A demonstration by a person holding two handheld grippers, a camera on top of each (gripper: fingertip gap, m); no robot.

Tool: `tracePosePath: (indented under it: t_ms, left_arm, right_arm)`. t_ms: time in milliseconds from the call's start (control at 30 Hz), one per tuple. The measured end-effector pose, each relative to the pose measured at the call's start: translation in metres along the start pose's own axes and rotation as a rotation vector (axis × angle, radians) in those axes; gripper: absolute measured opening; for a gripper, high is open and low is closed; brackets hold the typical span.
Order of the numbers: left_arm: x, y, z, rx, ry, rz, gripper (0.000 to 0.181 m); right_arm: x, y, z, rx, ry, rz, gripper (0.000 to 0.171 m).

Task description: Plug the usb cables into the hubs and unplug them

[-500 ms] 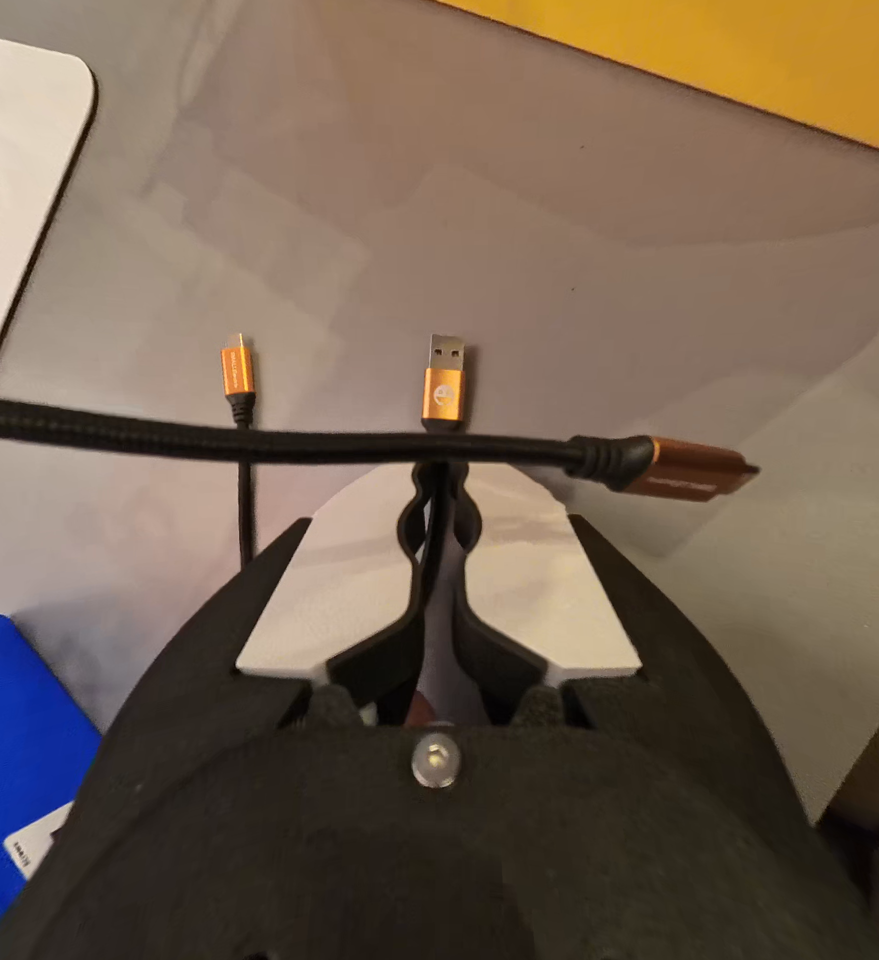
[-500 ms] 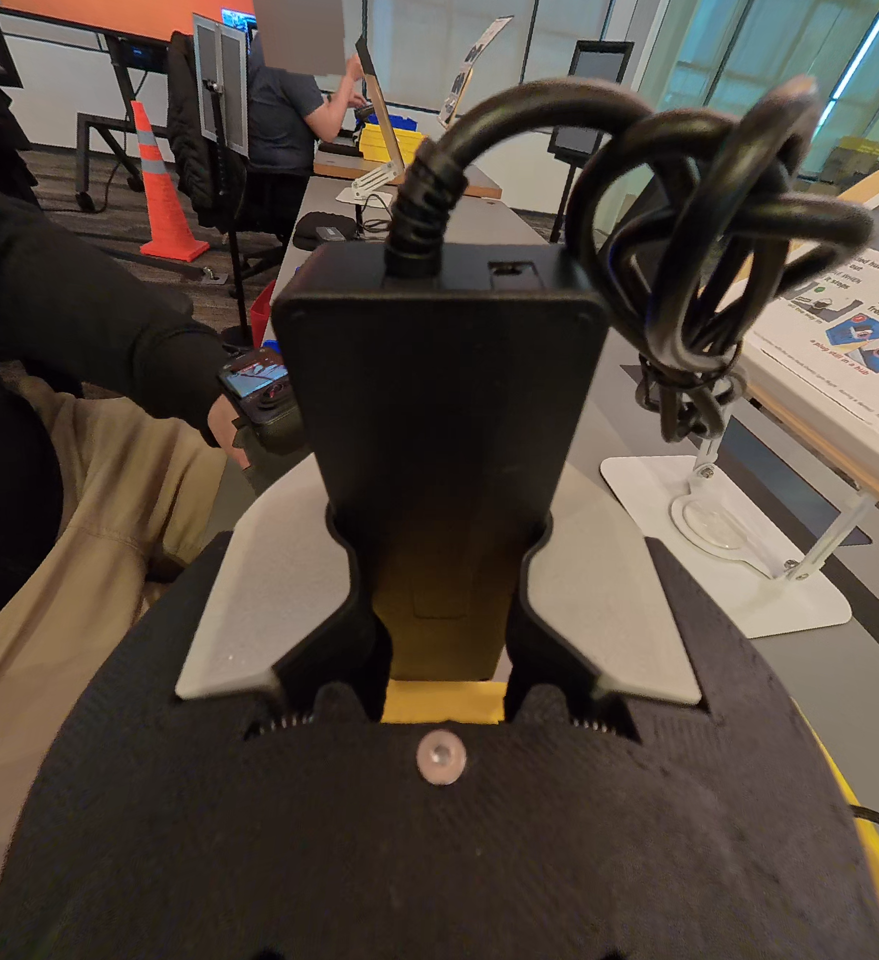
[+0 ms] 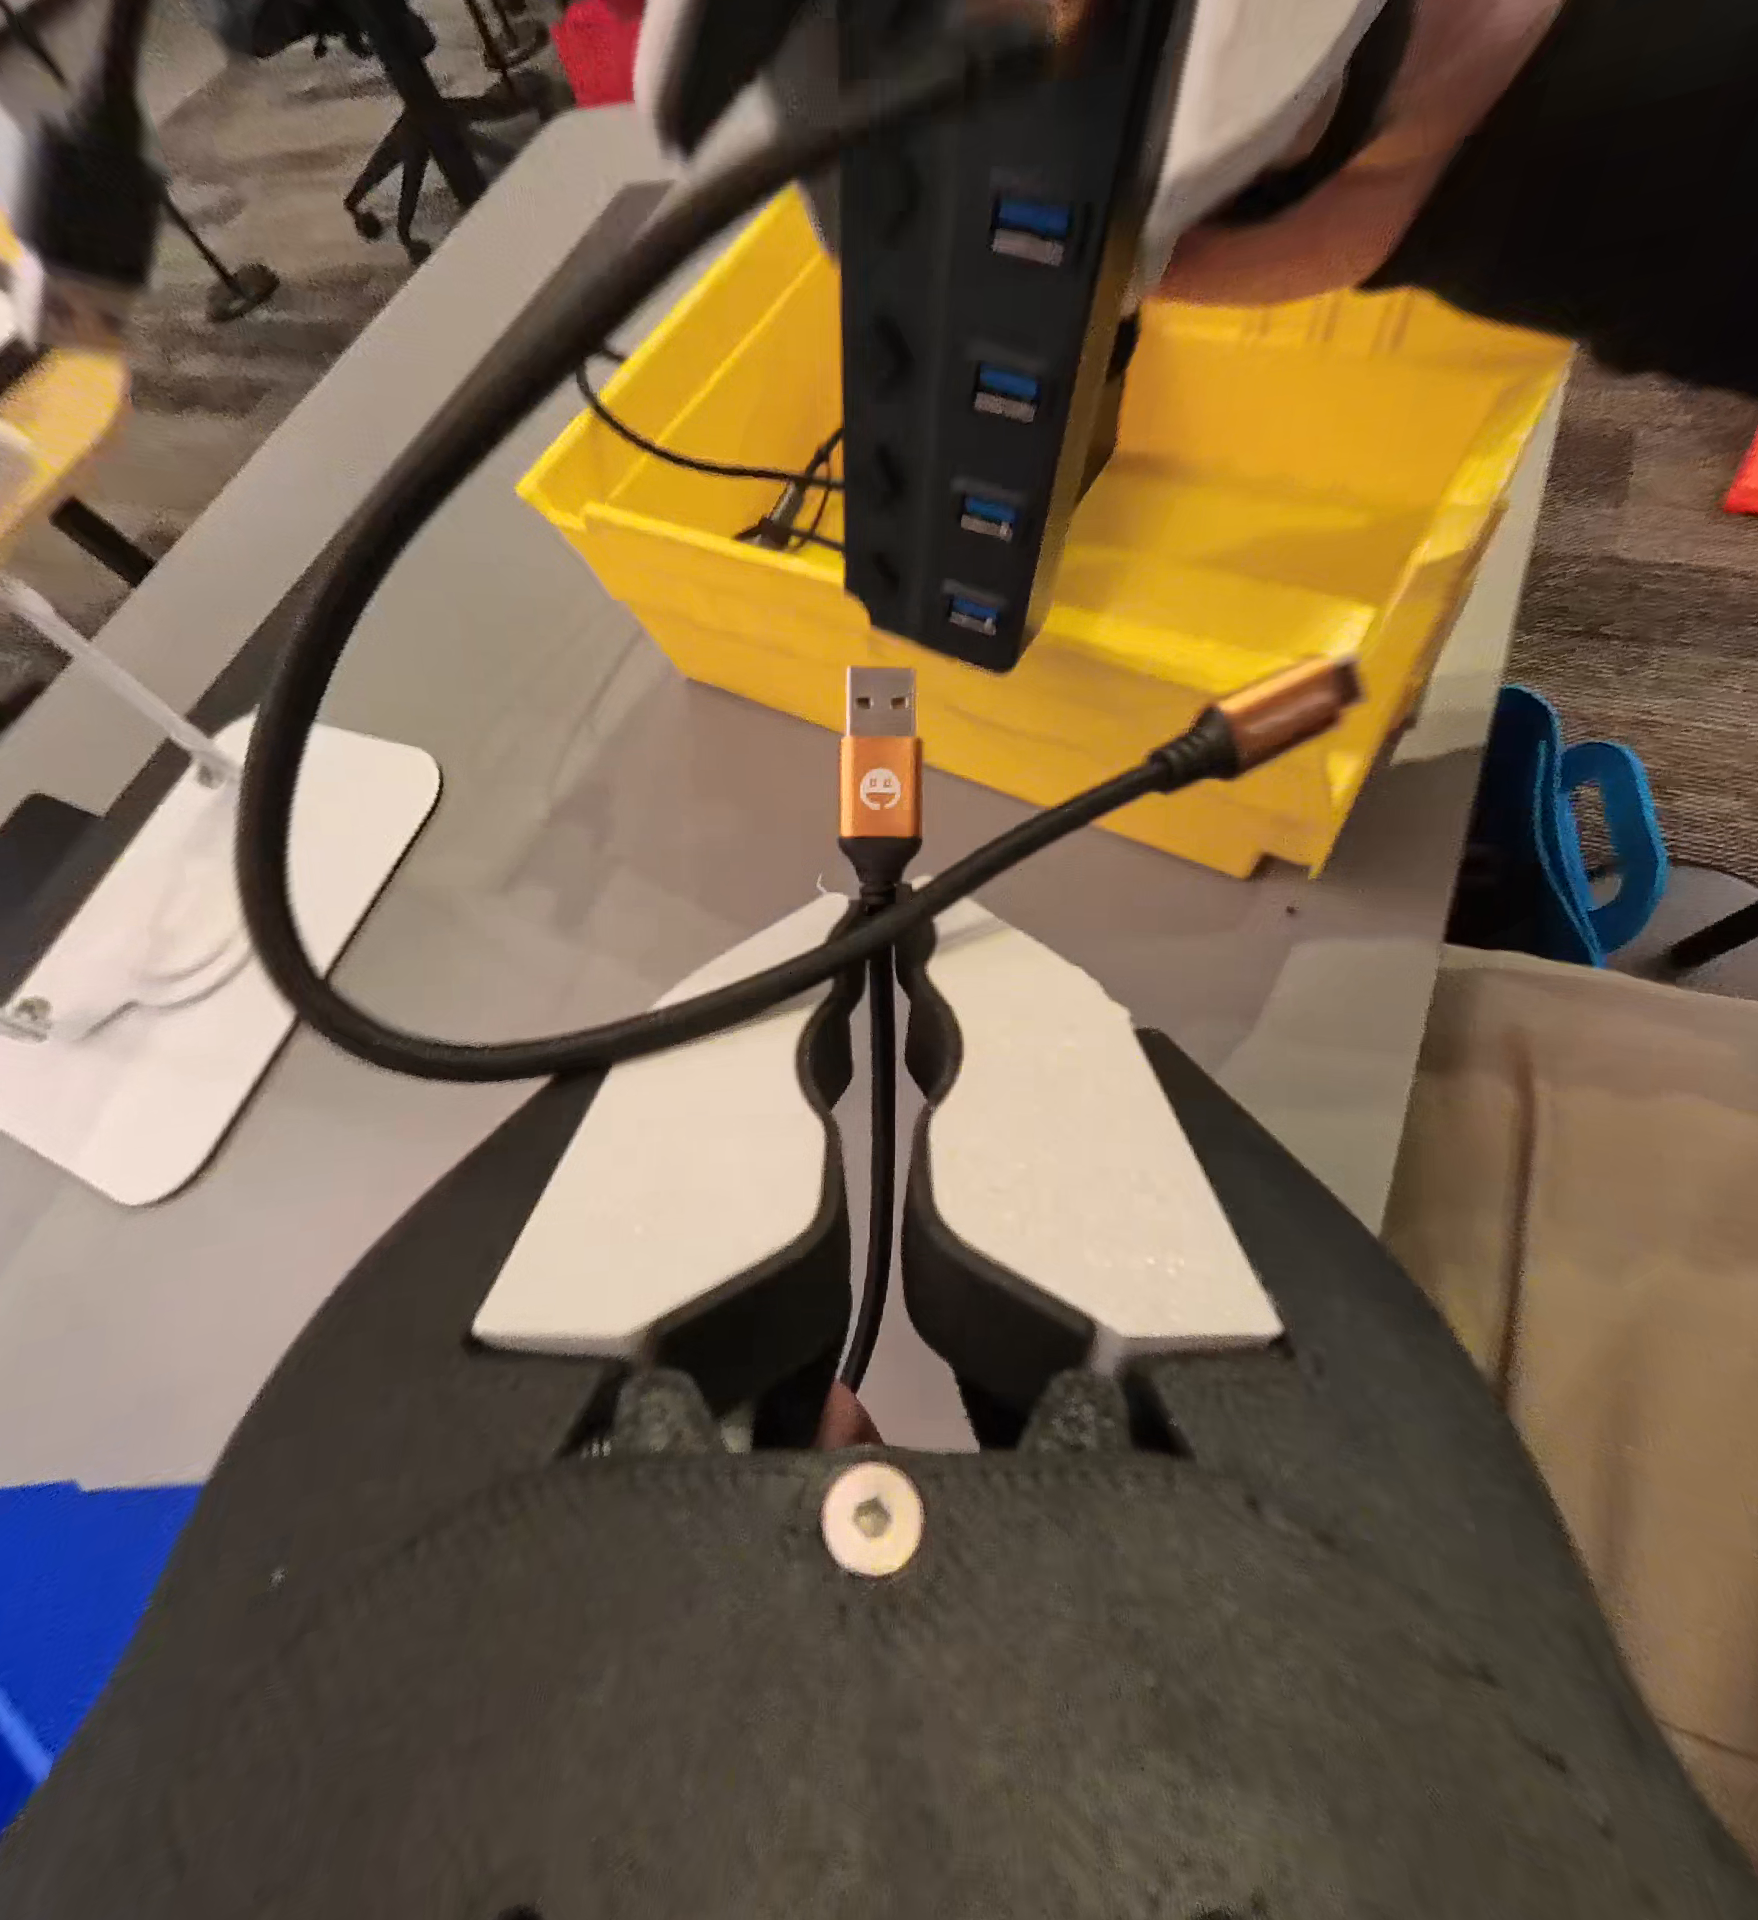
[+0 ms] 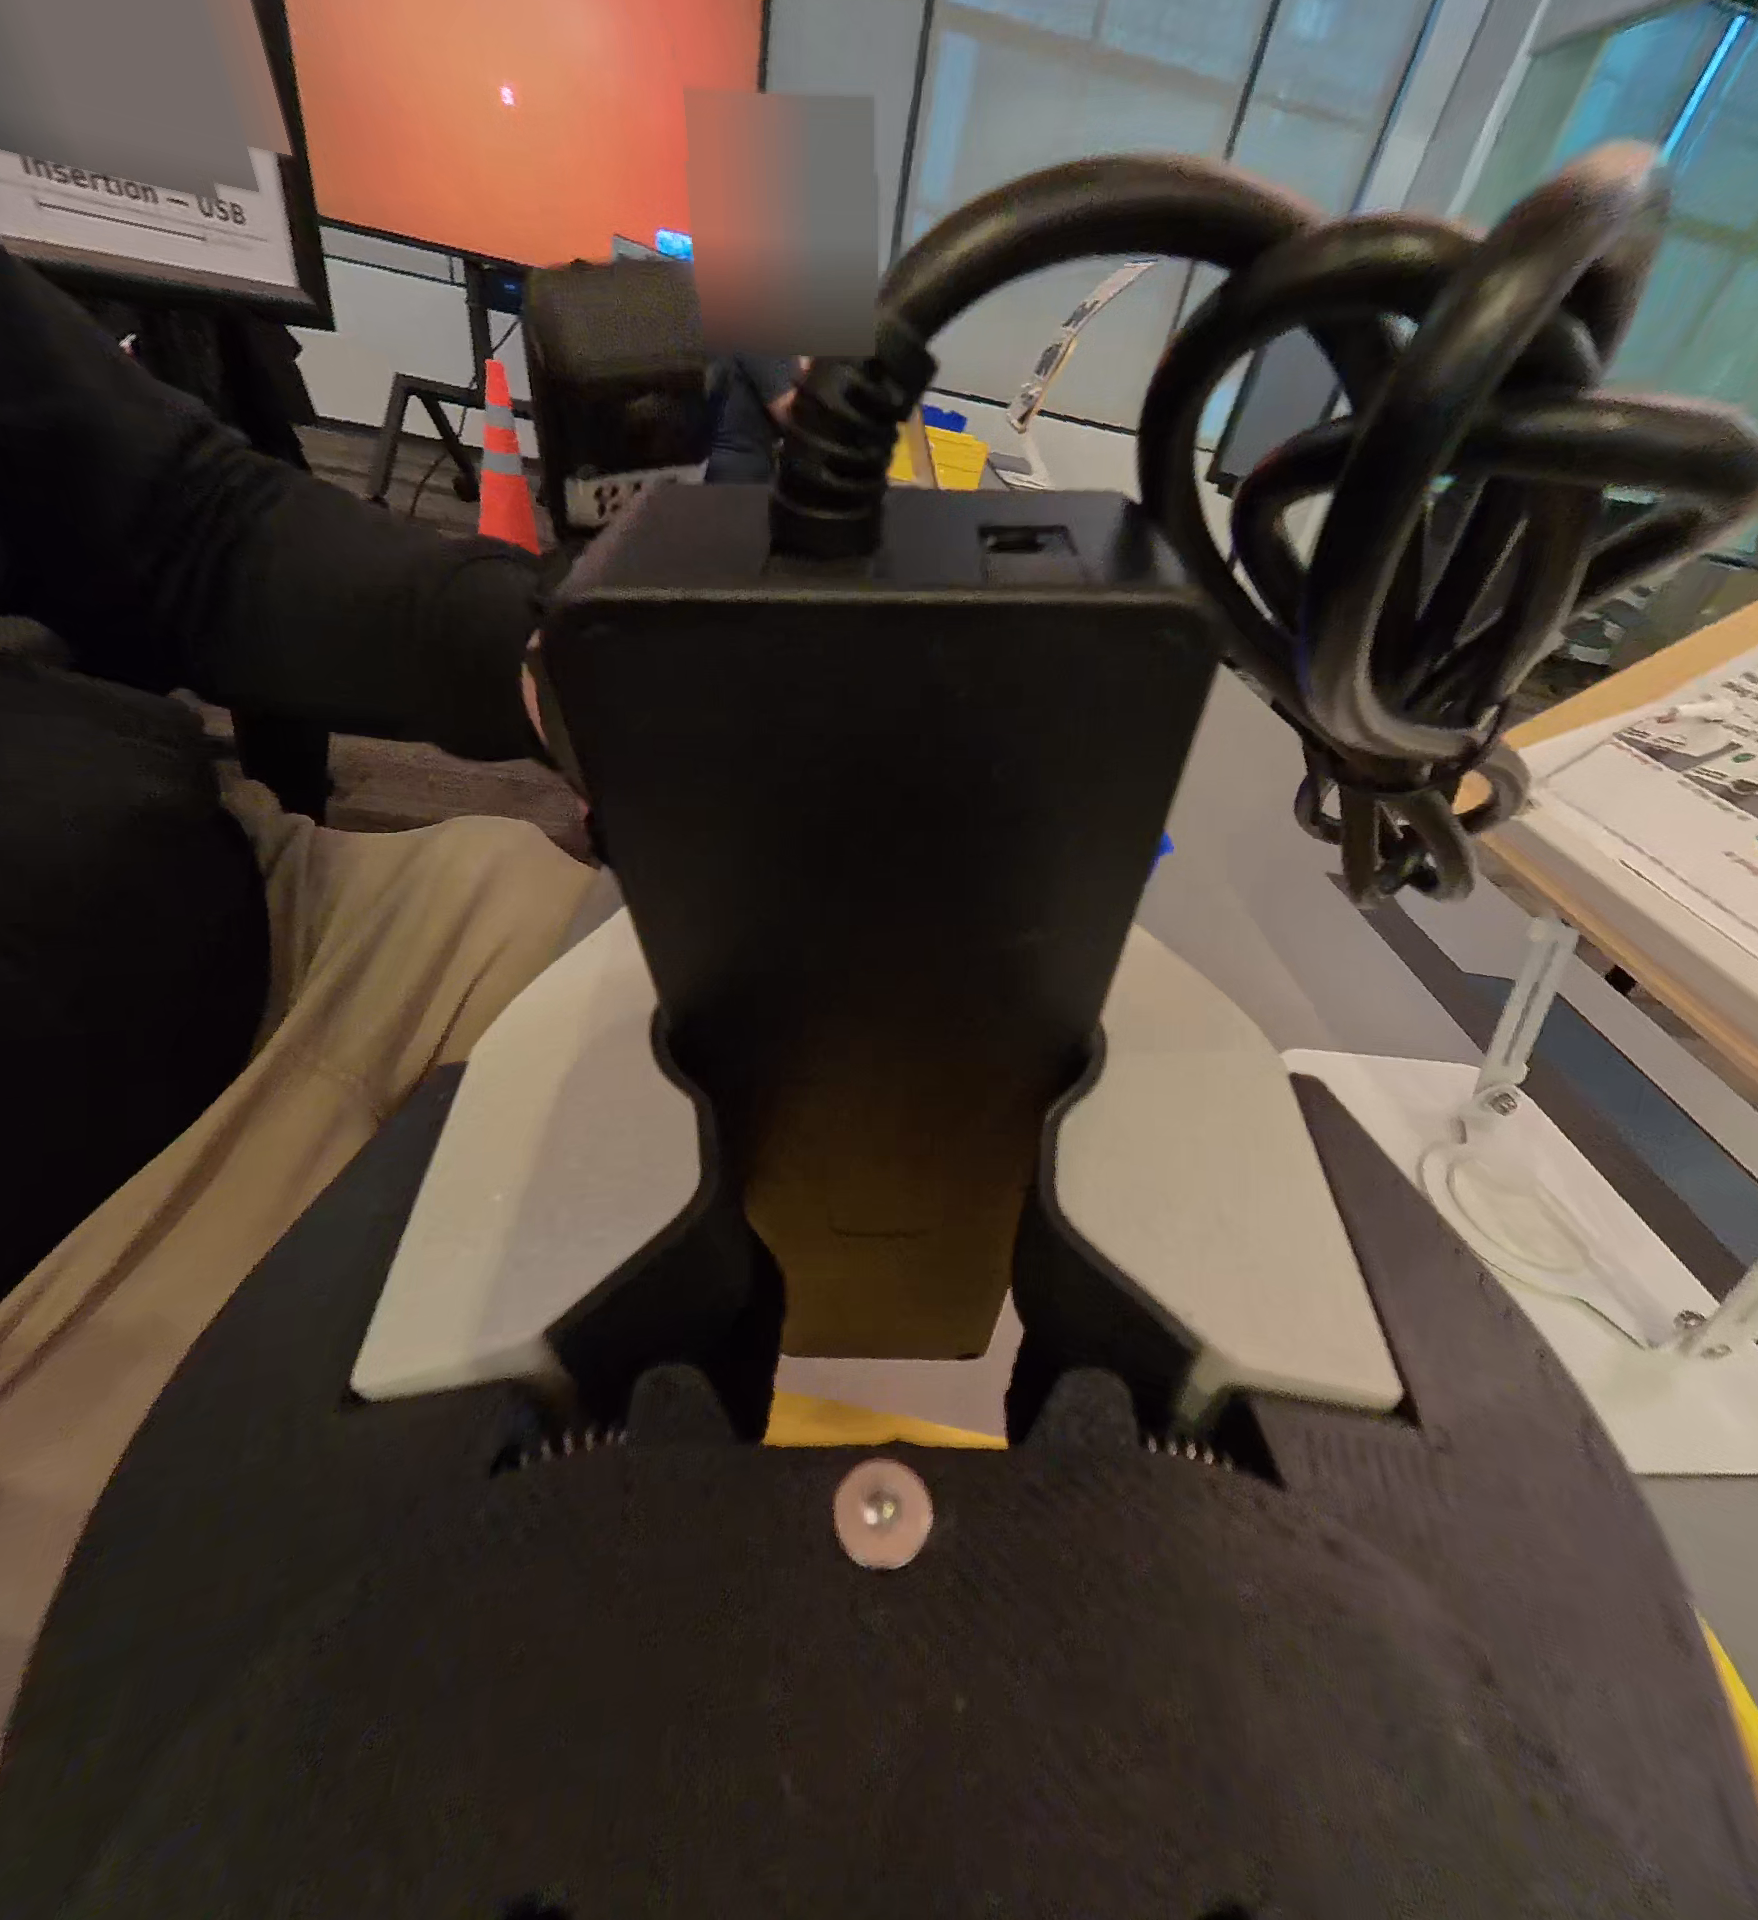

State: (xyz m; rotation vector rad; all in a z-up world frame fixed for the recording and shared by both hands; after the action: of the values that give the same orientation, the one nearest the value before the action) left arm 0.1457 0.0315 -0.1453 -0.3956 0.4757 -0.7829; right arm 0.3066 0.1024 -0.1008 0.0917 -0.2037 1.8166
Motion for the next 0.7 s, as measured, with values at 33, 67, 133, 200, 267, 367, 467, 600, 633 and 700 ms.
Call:
tracePosePath:
  t_ms: [33, 67, 133, 200, 267, 367, 467, 600, 633, 700]
  left_arm:
    - [0.001, -0.004, 0.006, 0.015, 0.014, -0.013, 0.005]
    - [0.001, -0.007, 0.011, 0.028, 0.03, -0.02, 0.005]
    - [0.006, -0.012, 0.021, 0.041, 0.085, -0.046, 0.005]
    - [0.011, -0.016, 0.03, 0.048, 0.134, -0.049, 0.005]
    - [0.014, -0.018, 0.035, 0.036, 0.169, -0.048, 0.005]
    - [0.014, -0.017, 0.038, 0.002, 0.209, -0.043, 0.005]
    - [0.015, -0.016, 0.039, -0.027, 0.224, -0.054, 0.005]
    - [0.016, -0.014, 0.037, -0.061, 0.232, -0.07, 0.005]
    - [0.016, -0.015, 0.037, -0.061, 0.225, -0.075, 0.005]
    - [0.015, -0.014, 0.036, -0.082, 0.223, -0.078, 0.005]
  right_arm:
    - [-0.001, 0.002, 0.0, 0.0, -0.005, 0.012, 0.064]
    - [-0.002, 0.004, 0.0, -0.002, -0.011, 0.02, 0.064]
    - [-0.004, 0.008, 0.0, -0.01, -0.019, 0.039, 0.064]
    - [-0.007, 0.014, -0.002, -0.028, -0.025, 0.062, 0.064]
    - [-0.009, 0.019, -0.004, -0.047, -0.034, 0.078, 0.064]
    - [-0.011, 0.026, -0.005, -0.058, -0.047, 0.093, 0.064]
    - [-0.013, 0.031, -0.005, -0.076, -0.059, 0.106, 0.064]
    - [-0.015, 0.036, -0.004, -0.085, -0.072, 0.116, 0.064]
    - [-0.015, 0.036, -0.004, -0.084, -0.074, 0.118, 0.064]
    - [-0.016, 0.037, -0.004, -0.087, -0.076, 0.12, 0.064]
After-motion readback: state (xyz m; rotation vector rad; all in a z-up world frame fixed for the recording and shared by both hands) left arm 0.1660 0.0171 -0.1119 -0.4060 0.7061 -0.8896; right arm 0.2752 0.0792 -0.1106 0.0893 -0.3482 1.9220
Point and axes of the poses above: each gripper's, where its closed fingertips meet, y out along the fingers, z out of its top, x = y × z across the jaws, the point moved 7 cm from there along -y, back along the fingers, and after that the axes turned 4 degrees about z, right-handed, at the moved point
